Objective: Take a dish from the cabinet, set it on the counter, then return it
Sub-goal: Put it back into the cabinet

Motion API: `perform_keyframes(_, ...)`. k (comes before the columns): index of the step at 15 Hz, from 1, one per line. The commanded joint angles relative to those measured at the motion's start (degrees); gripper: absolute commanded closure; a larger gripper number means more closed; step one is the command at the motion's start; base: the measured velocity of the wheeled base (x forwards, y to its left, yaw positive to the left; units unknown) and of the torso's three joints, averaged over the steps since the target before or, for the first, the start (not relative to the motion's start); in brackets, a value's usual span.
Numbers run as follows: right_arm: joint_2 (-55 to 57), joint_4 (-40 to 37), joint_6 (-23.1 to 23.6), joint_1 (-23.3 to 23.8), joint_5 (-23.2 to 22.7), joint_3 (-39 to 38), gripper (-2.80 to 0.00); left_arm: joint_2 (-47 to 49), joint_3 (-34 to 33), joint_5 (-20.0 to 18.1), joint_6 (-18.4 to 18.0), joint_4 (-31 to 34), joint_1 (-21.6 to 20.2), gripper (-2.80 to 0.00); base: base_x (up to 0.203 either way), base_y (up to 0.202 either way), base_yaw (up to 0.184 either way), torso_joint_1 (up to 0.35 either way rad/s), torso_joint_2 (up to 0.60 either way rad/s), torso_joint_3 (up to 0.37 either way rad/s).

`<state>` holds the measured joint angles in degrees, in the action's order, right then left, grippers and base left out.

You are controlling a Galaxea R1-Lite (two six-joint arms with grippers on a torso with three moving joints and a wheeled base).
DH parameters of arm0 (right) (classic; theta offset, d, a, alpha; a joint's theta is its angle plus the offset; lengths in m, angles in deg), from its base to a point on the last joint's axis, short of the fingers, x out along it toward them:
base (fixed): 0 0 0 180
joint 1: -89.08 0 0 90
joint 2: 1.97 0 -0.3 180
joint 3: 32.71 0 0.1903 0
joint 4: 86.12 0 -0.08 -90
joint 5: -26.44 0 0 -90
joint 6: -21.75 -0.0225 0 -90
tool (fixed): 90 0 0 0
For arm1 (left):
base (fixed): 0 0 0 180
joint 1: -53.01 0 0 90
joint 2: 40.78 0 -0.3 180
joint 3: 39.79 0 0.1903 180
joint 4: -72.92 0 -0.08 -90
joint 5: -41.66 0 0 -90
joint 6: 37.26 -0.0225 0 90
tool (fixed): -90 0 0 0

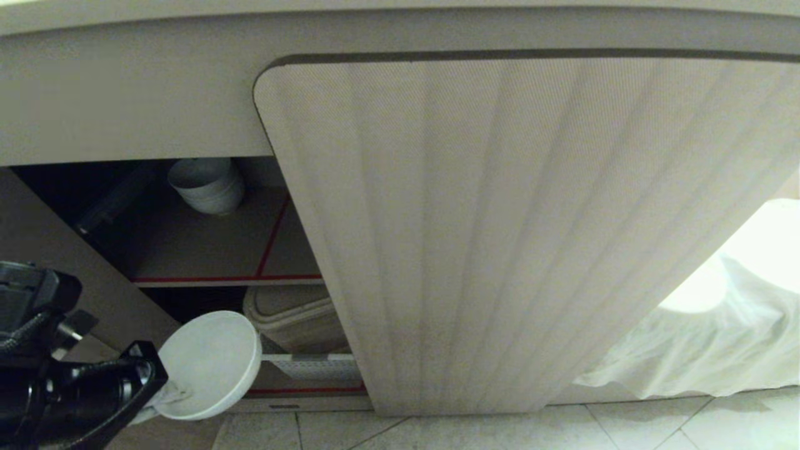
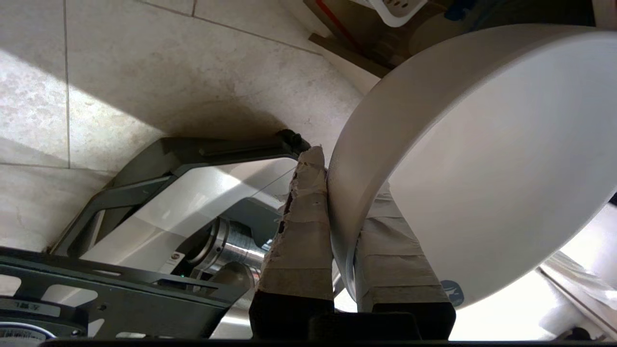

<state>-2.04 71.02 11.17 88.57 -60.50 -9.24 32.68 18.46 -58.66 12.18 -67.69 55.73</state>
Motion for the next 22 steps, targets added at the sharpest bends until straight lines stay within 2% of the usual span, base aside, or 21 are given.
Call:
perform_keyframes(1, 0.1, 0.0, -0.1, -0.1, 0.0, 0.0, 0.0, 1.8, 2.1, 0.0, 0.2, 0.1, 0.0, 0.0, 0.0, 0.0, 0.0, 0.0, 0.0, 0.0)
perform_keyframes(8, 0.1, 0.0, -0.1, 0.0, 0.0, 0.0, 0.0, 5.4, 5.8, 0.0, 0.3, 0.1, -0.1, 0.0, 0.0, 0.0, 0.0, 0.0, 0.0, 0.0)
perform_keyframes(12, 0.1, 0.0, -0.1, 0.0, 0.0, 0.0, 0.0, 6.9, 4.8, -0.1, 0.6, -6.5, -0.1, 0.0, 0.0, 0.0, 0.0, 0.0, 0.0, 0.0)
perform_keyframes(19, 0.1, 0.0, -0.1, 0.0, 0.0, 0.0, 0.0, 9.2, 5.7, -0.1, 0.7, -6.9, -0.3, 0.0, 0.0, 0.0, 0.0, 0.0, 0.0, 0.0)
perform_keyframes(22, 0.1, 0.0, -0.1, 0.0, 0.0, 0.0, 0.0, 9.5, 6.7, -0.3, 0.7, -8.1, -1.5, 0.0, 0.0, 0.0, 0.0, 0.0, 0.0, 0.0)
